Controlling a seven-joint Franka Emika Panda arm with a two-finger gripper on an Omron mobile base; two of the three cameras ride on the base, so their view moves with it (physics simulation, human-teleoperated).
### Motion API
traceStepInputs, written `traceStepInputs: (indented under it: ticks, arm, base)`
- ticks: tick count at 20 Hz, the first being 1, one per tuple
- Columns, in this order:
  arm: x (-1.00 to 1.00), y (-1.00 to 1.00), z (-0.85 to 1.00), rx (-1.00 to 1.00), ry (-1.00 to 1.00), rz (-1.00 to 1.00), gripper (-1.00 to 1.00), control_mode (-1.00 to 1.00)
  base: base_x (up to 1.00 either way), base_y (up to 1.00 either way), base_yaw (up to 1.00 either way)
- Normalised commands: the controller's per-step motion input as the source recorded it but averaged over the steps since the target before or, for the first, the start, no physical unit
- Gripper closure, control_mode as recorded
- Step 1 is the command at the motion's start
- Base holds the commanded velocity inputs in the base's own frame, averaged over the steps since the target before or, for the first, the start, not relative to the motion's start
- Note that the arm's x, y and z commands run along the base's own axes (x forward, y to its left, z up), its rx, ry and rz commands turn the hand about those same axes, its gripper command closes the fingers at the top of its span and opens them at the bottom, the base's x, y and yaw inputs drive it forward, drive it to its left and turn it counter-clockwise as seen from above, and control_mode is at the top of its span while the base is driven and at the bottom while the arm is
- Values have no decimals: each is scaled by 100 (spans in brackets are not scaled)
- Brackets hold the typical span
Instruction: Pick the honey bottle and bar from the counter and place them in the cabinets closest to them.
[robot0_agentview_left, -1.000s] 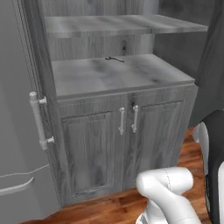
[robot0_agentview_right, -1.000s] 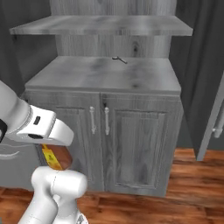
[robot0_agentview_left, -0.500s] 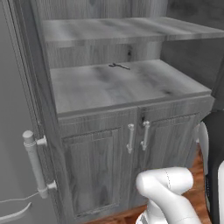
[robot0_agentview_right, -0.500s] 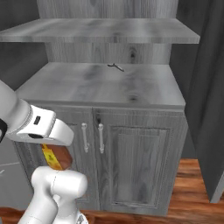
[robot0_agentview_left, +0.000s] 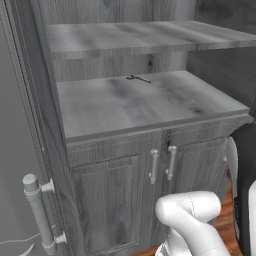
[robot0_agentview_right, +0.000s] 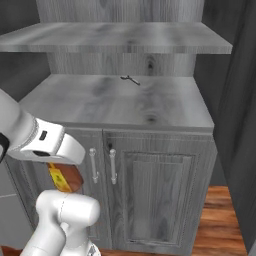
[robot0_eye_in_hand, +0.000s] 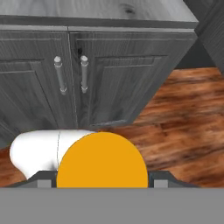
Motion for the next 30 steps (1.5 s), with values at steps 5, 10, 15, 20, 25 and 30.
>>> traceStepInputs:
  ticks: [5, 10, 15, 20, 25, 30]
  arm:
    - [24, -2, 31, 3, 0, 0, 100, -100]
    - [24, -1, 35, 3, 0, 0, 100, -100]
    - [14, -2, 27, 2, -3, 0, 100, -100]
    - [1, 0, 5, 1, -12, 3, 100, -100]
    - [31, -1, 3, 0, -10, 1, 100, -100]
    - [57, 0, 8, 0, -3, 0, 100, -100]
  base:
    - [0, 0, 0]
    - [0, 0, 0]
    - [0, 0, 0]
    - [0, 0, 0]
    - [0, 0, 0]
    - [0, 0, 0]
